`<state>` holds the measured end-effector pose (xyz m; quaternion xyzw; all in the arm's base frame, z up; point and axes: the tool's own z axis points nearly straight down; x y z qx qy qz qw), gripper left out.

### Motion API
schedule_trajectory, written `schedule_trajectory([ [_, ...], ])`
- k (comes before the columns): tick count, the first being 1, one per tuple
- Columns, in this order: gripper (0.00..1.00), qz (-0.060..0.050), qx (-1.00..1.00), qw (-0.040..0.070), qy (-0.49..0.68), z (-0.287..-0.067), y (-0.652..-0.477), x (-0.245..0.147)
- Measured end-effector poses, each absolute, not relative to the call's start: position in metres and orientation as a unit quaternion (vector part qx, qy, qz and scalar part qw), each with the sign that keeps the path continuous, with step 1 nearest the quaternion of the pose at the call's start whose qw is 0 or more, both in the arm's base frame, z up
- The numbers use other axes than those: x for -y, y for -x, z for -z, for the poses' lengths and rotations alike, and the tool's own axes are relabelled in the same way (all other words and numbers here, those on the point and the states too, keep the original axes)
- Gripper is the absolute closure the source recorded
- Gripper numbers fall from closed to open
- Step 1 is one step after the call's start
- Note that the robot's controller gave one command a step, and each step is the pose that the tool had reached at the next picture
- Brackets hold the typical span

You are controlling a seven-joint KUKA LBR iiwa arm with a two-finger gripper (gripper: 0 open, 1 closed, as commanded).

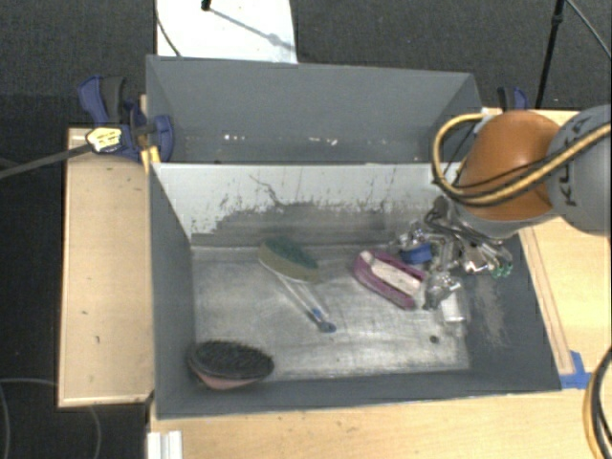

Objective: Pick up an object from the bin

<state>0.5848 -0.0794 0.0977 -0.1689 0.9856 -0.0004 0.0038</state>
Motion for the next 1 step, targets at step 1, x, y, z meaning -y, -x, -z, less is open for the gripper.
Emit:
schedule_trajectory([
  [1,0.0,0.003,-0.991,0.0,0.136,-0.0757,-0.5899,0.0292],
])
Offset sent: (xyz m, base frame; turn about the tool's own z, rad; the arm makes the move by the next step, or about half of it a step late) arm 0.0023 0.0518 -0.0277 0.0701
